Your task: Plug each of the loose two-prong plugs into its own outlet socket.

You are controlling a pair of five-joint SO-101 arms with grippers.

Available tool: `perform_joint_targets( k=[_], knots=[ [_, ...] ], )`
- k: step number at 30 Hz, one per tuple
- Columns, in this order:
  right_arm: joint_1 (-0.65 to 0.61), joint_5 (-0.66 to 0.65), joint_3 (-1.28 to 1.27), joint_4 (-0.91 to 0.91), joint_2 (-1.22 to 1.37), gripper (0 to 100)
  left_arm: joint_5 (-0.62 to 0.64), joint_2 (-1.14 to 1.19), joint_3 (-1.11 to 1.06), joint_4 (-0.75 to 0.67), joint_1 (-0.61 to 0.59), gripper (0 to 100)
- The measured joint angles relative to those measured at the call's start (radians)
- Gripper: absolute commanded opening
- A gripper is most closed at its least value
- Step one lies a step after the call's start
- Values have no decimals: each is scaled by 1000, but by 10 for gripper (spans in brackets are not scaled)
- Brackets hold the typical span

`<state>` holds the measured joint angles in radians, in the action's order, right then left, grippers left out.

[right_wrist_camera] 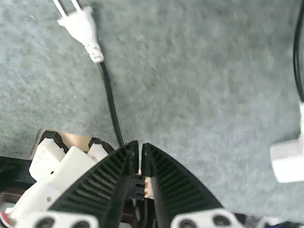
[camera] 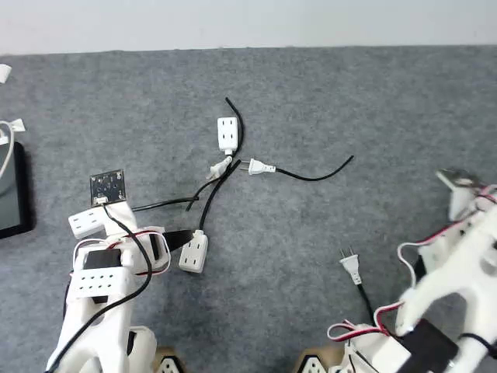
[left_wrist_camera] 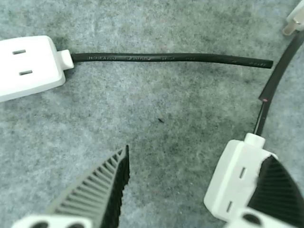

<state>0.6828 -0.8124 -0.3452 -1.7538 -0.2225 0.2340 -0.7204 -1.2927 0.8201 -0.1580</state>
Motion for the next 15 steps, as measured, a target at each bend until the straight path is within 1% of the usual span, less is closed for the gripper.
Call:
perform_joint_targets(
  k=[3, 6, 8, 12, 15],
  knots=[
    [-54, -44, -77, 0, 20, 38, 0, 0, 0, 0, 0, 382],
    [-68, -83, -195, 21, 55, 120, 0, 0, 0, 0, 0, 382],
    [-68, -100, -284, 87, 80, 162, 0, 0, 0, 0, 0, 382],
    [-68, -98, -387, 276, 104, 161, 0, 0, 0, 0, 0, 382],
    [-68, -15, -391, 400, 104, 149, 0, 0, 0, 0, 0, 382]
  ],
)
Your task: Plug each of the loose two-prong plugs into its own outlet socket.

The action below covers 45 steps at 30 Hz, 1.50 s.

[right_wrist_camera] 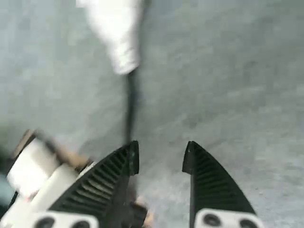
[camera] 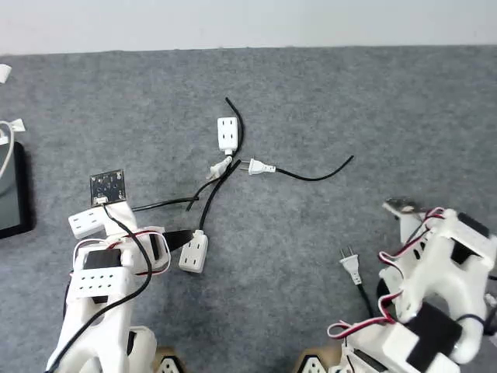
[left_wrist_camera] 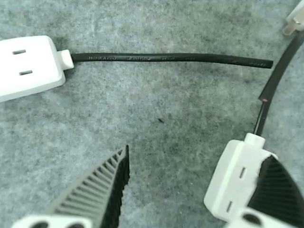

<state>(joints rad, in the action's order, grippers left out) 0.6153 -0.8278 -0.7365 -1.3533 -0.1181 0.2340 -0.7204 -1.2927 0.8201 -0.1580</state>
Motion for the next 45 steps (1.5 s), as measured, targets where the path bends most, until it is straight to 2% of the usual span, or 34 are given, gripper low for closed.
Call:
perform_joint_targets(
  k=[4, 15, 20, 27, 32, 39, 42, 45],
  knots=[
    [-55, 123, -3, 120, 11, 151, 0, 0, 0, 0, 0, 382],
    [-368, 364, -5, 227, 11, 148, 0, 0, 0, 0, 0, 382],
    [-442, 385, -5, 236, 18, 108, 0, 0, 0, 0, 0, 382],
    [-453, 385, 12, 238, 77, 105, 0, 0, 0, 0, 0, 382],
    [-459, 410, 60, 141, 48, 105, 0, 0, 0, 0, 0, 382],
    [-594, 433, 51, 23, -107, 106, 0, 0, 0, 0, 0, 382],
    [-638, 433, -18, 35, -152, 106, 0, 0, 0, 0, 0, 382],
    [-640, 433, -95, 130, -157, 106, 0, 0, 0, 0, 0, 382]
  ],
)
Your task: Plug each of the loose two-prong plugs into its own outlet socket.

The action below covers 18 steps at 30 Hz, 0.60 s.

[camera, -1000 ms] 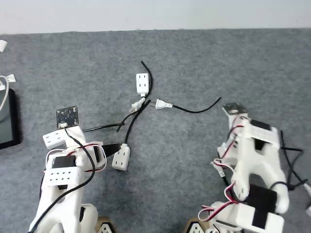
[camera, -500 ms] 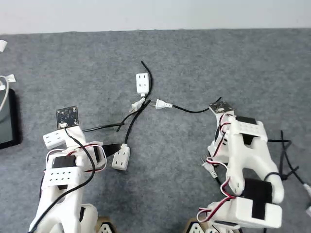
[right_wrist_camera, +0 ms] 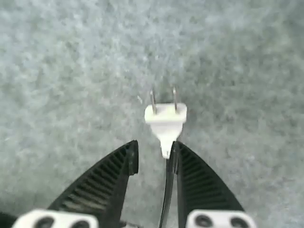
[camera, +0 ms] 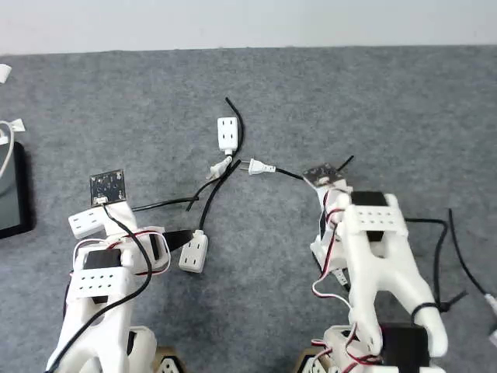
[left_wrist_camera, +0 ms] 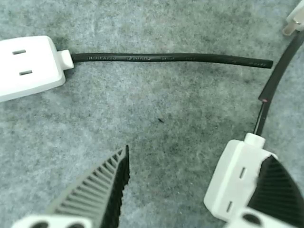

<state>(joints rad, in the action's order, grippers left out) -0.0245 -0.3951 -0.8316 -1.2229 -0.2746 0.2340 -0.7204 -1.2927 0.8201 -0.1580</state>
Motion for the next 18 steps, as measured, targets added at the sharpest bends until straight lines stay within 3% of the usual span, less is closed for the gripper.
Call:
perform_joint_targets(
  k=[10, 18],
  knots=[
    [15, -28, -57, 189, 48, 106, -32, 0, 0, 0, 0, 382],
    [17, -38, 101, 110, 247, 98, -34, 0, 0, 0, 0, 382]
  ],
)
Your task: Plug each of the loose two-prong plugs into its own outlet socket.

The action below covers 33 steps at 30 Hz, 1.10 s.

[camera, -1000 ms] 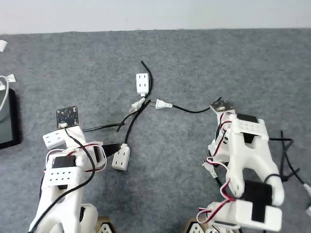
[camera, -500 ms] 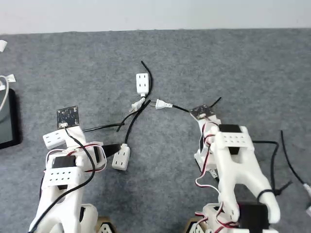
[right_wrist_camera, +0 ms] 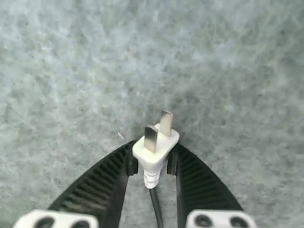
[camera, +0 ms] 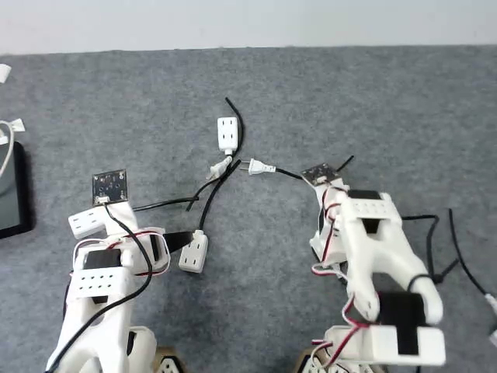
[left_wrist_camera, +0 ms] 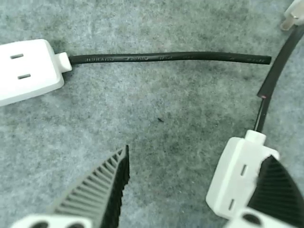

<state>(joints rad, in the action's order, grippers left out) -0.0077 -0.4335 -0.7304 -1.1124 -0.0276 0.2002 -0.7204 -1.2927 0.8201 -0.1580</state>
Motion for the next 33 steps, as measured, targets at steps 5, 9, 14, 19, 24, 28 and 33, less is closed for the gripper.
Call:
perform_joint_targets(
  k=[5, 9, 14, 19, 24, 28, 33],
  knots=[
    [32, 0, 60, -18, 54, 18, 0, 0, 0, 0, 0, 382],
    [66, 0, 91, -17, 60, 8, 0, 0, 0, 0, 0, 382],
    [34, -175, 180, -17, 60, 9, 0, 0, 0, 0, 0, 382],
    [-78, -572, 198, -17, 52, 9, 0, 0, 0, 0, 0, 382],
    [-147, -965, 198, -54, 32, 9, 0, 0, 0, 0, 0, 382],
    [-212, -1211, 198, -117, 23, 23, 0, 0, 0, 0, 0, 382],
    [-245, -1252, 198, -155, 20, 246, 0, 0, 0, 0, 0, 382]
  ],
)
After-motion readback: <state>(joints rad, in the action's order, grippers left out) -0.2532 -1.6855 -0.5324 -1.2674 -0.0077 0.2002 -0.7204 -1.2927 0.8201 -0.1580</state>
